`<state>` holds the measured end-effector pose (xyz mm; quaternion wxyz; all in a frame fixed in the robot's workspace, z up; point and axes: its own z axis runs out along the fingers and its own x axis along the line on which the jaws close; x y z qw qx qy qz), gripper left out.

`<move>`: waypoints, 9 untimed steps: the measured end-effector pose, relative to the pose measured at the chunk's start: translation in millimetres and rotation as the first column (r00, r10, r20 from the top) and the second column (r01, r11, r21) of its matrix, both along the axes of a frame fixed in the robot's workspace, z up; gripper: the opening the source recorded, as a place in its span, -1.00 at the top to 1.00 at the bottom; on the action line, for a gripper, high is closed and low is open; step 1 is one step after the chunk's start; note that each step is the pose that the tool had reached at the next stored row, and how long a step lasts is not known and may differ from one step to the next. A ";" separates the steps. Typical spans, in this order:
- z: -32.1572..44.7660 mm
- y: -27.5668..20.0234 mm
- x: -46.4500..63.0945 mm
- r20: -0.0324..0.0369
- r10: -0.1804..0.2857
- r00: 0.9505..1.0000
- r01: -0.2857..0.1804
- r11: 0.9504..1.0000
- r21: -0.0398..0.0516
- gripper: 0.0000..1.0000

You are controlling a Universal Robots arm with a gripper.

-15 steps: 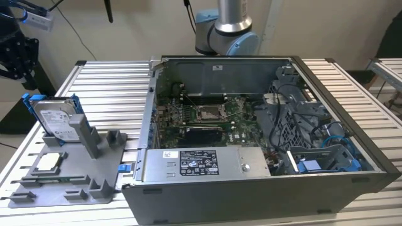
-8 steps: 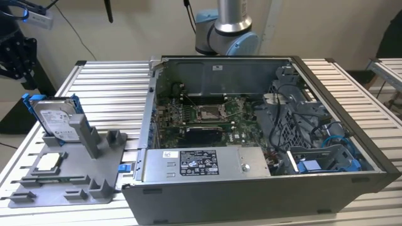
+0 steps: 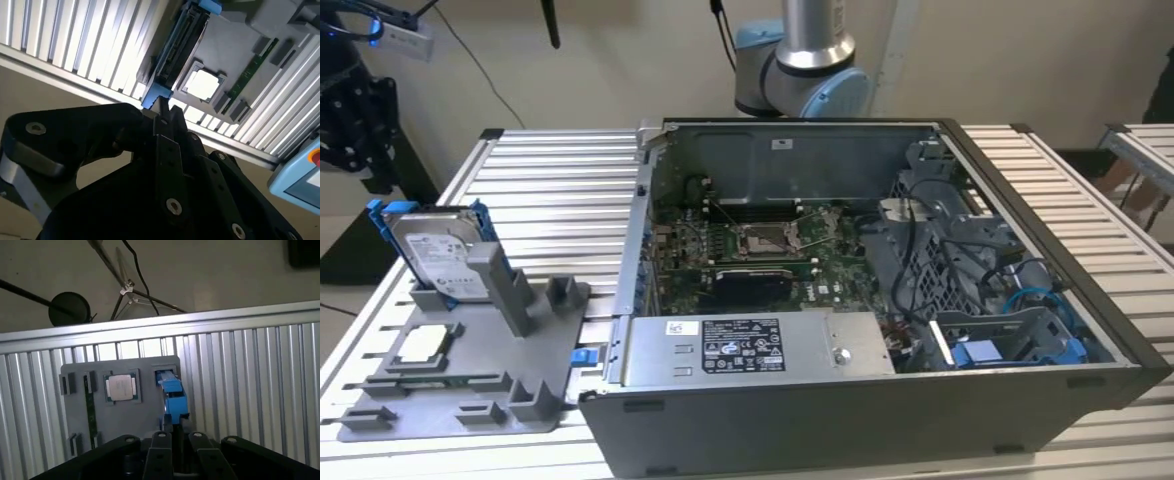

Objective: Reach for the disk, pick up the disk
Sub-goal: 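Pick up the disk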

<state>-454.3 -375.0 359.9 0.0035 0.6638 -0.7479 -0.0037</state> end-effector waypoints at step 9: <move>-1.6 0.0 0.0 0.000 0.014 1.000 -0.014 1.000 0.000 -1.00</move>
